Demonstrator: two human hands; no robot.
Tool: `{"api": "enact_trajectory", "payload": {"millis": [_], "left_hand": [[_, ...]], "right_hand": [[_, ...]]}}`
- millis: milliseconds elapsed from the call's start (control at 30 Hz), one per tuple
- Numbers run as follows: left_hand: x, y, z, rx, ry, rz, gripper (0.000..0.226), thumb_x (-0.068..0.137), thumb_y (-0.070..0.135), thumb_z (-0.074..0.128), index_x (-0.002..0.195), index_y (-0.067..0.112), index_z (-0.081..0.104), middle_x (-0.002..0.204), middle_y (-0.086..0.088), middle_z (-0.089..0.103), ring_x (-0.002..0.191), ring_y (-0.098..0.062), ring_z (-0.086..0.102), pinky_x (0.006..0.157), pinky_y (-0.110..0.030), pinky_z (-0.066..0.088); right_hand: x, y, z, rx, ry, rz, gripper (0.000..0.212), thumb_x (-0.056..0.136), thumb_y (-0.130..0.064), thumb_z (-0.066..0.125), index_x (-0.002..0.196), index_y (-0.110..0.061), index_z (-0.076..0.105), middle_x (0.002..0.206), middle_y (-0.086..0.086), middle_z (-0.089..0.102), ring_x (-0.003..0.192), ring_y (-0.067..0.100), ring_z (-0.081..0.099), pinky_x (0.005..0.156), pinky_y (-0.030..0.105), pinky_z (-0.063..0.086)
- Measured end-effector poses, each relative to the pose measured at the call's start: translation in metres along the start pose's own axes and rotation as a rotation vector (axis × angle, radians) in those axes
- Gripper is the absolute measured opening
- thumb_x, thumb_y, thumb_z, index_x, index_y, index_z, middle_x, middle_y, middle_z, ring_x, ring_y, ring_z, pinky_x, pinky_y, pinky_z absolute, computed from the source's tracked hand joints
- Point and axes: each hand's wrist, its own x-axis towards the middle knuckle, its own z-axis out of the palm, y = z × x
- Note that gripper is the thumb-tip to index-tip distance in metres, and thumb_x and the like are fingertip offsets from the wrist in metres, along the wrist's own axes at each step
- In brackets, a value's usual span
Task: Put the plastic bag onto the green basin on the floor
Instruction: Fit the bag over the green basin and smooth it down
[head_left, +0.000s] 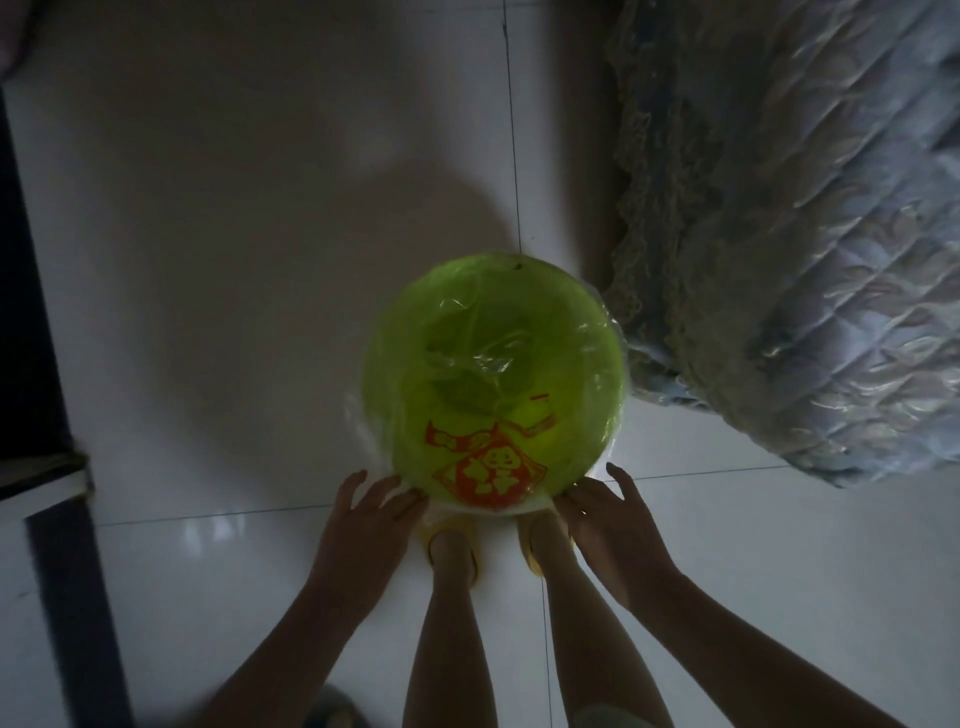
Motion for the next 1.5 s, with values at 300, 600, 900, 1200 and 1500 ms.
{"api": "enact_trajectory", "payload": {"millis": [300,600,900,1200,1500], "left_hand": [[-0.016,-0.012,-0.005,-0.498,0.097,-0.265,0.032,0.074,0.003,0.070,0.103,0.018,0.070,0.111,-0.004,0.073,0.112,-0.028,0.063,0.097,-0.047,0.046],[0.043,-0.052,-0.030,-1.273,0.182,-0.937,0.052,0.083,0.025,0.067,0.132,0.021,0.048,0.107,0.000,0.063,0.096,-0.017,0.060,0.080,-0.028,0.042],[0.066,-0.087,-0.003,-1.516,0.239,-1.096,0.019,0.086,0.006,0.060,0.070,0.016,0.056,0.071,-0.006,0.058,0.058,-0.019,0.057,0.050,-0.023,0.044],[0.097,-0.096,0.010,-1.373,0.033,-1.244,0.040,0.073,0.015,0.077,0.106,0.003,0.056,0.099,-0.015,0.058,0.092,-0.031,0.061,0.078,-0.036,0.049],[0.078,-0.099,-0.060,-0.981,0.326,-0.666,0.052,0.070,0.023,0.077,0.118,0.008,0.061,0.119,-0.013,0.060,0.110,-0.029,0.056,0.089,-0.029,0.044]], "right_hand": [[-0.007,-0.004,-0.018,0.244,-0.070,0.226,0.026,0.068,-0.014,0.052,0.082,-0.016,0.074,0.080,0.002,0.077,0.082,0.027,0.071,0.070,0.037,0.059],[0.088,-0.063,-0.040,0.276,-0.134,0.044,0.081,0.078,-0.035,0.067,0.145,-0.026,0.024,0.157,0.006,0.021,0.138,0.026,0.033,0.107,0.043,0.037],[0.160,-0.097,-0.026,-0.072,-0.001,-0.074,0.091,0.058,-0.052,0.074,0.139,-0.025,0.040,0.150,-0.001,0.038,0.133,0.020,0.044,0.099,0.044,0.046],[0.171,-0.088,-0.020,0.021,-0.130,-0.131,0.108,0.066,-0.048,0.074,0.146,-0.034,0.004,0.160,-0.001,-0.001,0.146,0.024,0.012,0.113,0.053,0.022],[0.078,0.016,-0.053,0.550,0.456,0.758,0.058,0.088,-0.025,0.061,0.139,-0.010,0.037,0.138,0.019,0.049,0.123,0.037,0.048,0.102,0.049,0.043]]}}
